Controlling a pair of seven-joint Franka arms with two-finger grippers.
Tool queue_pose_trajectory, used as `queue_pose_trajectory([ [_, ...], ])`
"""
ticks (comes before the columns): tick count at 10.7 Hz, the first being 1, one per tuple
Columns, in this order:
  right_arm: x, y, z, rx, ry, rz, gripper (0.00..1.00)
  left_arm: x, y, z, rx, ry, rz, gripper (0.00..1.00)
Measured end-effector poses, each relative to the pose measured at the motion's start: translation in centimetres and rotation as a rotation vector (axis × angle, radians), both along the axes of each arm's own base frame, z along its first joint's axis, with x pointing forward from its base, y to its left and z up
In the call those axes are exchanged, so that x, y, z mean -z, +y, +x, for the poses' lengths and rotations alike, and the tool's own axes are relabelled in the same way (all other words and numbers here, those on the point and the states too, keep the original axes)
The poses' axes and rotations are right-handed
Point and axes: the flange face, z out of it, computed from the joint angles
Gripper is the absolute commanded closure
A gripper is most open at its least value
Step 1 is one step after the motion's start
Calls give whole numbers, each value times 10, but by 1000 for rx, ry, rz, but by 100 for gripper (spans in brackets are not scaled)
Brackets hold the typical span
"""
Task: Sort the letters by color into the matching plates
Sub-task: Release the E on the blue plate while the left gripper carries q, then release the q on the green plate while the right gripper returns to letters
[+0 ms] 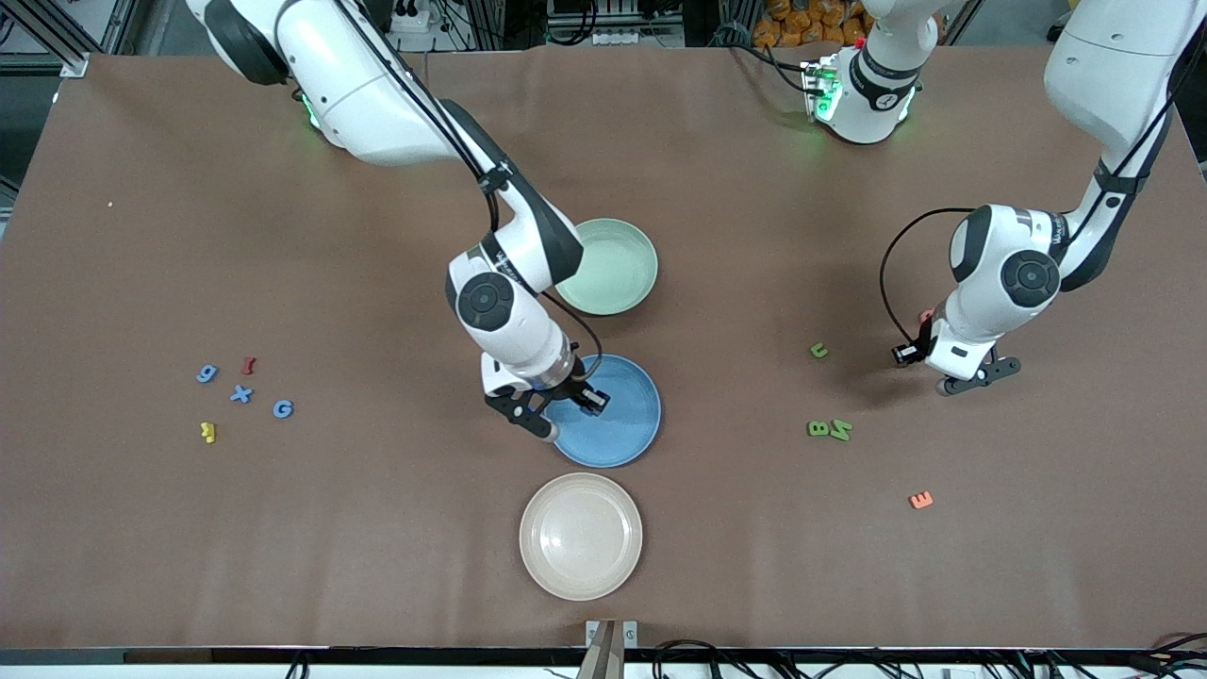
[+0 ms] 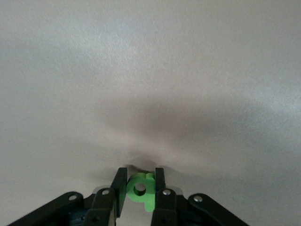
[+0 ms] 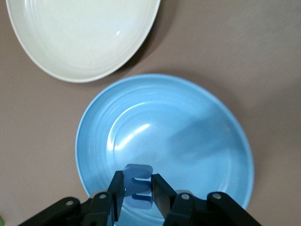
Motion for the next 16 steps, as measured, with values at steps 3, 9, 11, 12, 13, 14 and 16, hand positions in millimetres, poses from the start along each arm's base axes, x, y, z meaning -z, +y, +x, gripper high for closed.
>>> queue_pose_trajectory([
  [3, 28, 23, -15, -27, -6, 4, 25, -10, -5, 11, 6, -4, 8, 100],
  [9, 28, 45, -31, -69, -13, 5, 0, -22, -84, 16, -78, -47, 0, 100],
  [11, 26, 40, -26, -89, -24, -23, 0, -23, -126, 9, -108, -52, -5, 100],
  [12, 25, 33, -21, -108, -23, -48, 0, -23, -150, 2, -119, -53, -6, 100],
  [13, 24, 24, -15, -127, -20, -74, 0, -22, -177, -6, -126, -53, -8, 100],
  [14, 23, 12, -7, -149, -12, -103, 0, -22, -205, -17, -132, -52, -8, 100],
  [16, 9, -20, 13, -212, 5, -148, 0, -21, -257, -41, -147, -53, -11, 100],
])
